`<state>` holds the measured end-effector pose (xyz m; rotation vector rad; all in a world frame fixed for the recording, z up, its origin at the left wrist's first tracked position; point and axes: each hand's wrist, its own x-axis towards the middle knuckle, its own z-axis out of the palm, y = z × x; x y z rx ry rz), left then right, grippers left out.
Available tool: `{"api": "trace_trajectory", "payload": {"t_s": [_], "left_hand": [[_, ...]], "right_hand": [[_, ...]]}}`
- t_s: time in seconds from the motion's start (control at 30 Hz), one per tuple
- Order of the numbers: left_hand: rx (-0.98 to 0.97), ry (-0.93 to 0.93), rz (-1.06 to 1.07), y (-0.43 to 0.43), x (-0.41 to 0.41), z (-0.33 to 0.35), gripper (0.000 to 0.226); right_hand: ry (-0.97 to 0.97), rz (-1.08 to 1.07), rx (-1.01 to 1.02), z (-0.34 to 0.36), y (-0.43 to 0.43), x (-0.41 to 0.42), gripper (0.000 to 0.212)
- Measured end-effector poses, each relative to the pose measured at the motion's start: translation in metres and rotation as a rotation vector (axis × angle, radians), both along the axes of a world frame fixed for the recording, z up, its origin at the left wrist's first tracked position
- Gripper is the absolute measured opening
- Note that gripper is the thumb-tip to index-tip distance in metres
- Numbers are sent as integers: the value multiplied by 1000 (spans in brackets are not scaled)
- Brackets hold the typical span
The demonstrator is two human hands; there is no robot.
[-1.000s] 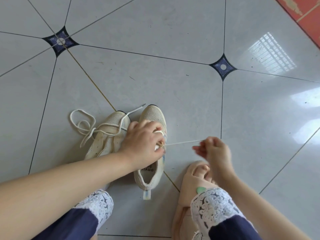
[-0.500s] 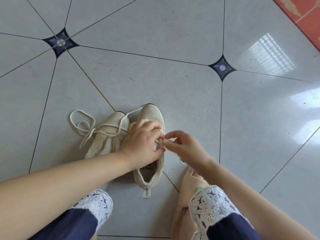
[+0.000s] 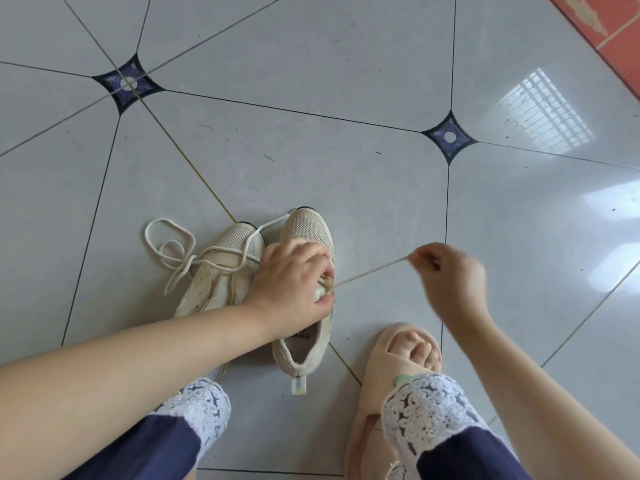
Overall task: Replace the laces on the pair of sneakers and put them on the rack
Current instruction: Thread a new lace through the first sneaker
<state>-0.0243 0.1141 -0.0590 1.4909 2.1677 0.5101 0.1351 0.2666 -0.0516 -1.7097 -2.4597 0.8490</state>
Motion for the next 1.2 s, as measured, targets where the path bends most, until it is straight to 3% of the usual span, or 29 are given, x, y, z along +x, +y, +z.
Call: {"api": "trace_trajectory", "payload": {"t_s": [0.13,0.23,0.37,0.67,0.93,1.2], "left_hand": [[-8,-13,8,0,1,-1,25],[-11,-49,33,0,1,-2,26],[-11,-55,33,0,1,-1,28],[20,-56,34,-2,2,0,31],[-9,-27,-4,6,6,1,29],[37,-177,-70,0,-17,12,61]], "right_hand": [[50,-289,56,3,27,22,13],[135,-152,-84,3,8,5,7],[216,87,-460,-2,-43,-28,11],[313,-100,-772,-9,-63,-38,17],[229,-57,-481,-2,-39,-30,15],[121,-27,-620,-4,-30,-19,13]]}}
